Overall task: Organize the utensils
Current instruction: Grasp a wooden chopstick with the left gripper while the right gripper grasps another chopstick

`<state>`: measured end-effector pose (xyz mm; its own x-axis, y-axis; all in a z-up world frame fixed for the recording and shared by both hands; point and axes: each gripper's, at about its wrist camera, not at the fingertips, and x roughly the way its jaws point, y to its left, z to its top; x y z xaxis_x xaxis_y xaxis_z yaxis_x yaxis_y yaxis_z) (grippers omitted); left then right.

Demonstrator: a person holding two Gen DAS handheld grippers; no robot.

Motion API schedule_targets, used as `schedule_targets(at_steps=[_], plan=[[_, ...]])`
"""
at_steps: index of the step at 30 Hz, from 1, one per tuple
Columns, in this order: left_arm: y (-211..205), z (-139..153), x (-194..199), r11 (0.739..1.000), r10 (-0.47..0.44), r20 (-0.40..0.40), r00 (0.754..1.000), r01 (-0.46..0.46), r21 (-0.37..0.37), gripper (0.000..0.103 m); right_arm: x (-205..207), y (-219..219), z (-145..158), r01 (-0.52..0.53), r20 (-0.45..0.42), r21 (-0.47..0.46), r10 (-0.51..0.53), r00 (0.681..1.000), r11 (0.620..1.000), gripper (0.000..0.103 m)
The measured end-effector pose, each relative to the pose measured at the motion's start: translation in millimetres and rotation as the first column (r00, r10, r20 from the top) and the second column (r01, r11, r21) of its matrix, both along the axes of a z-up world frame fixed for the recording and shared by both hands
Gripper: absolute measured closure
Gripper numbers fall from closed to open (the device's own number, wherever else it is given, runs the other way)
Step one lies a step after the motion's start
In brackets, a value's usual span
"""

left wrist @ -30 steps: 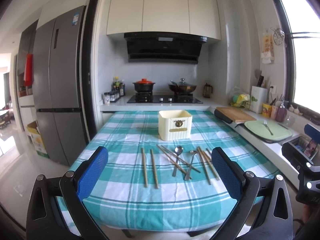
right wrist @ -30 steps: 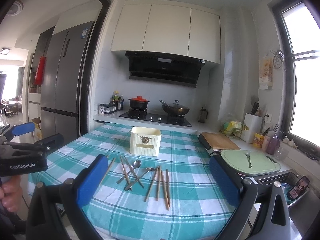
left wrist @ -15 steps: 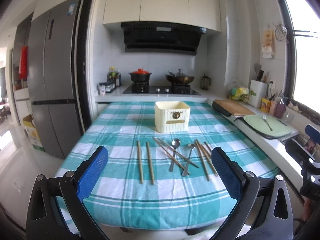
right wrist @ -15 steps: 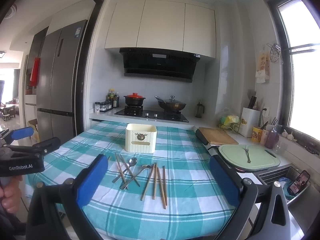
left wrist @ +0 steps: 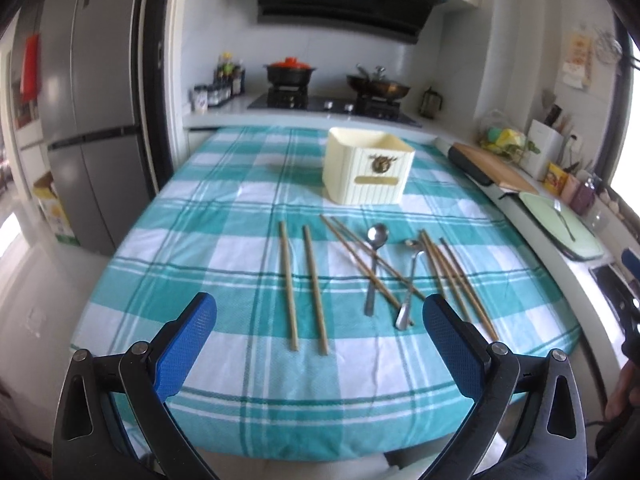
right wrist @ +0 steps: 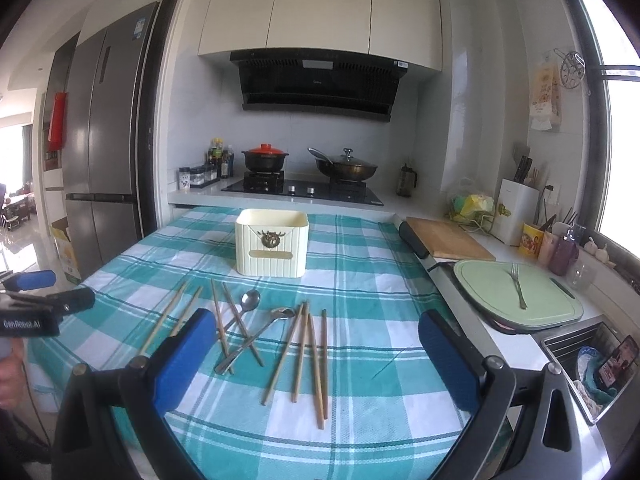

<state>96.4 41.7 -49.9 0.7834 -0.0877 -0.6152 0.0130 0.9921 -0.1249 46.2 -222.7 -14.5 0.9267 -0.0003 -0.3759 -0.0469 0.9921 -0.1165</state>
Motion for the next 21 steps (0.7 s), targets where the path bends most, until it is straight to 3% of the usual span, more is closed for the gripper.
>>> schedule_targets(at_steps=[8, 15, 21], plan=[[29, -45, 82, 0.998, 0.018, -0.146, 0.989, -0.028, -0.064, 0.001, 85, -42, -51, 0.053, -0.203, 0.000, -0.052, 0.978, 0.999, 0.002], [36, -78, 136, 0.999, 0.024, -0.242, 0.970, -0.035, -0.038, 0.001, 155, -52, -106, 0.017, -0.426, 0.104, 0.029, 0.904, 0.994, 0.038], [33, -101, 175, 0.999, 0.028, -0.297, 0.955, -0.019, 0.033, 0.004, 189, -50, -126, -0.007, -0.503, 0.154, 0.084, 0.860, 0.988, 0.053]])
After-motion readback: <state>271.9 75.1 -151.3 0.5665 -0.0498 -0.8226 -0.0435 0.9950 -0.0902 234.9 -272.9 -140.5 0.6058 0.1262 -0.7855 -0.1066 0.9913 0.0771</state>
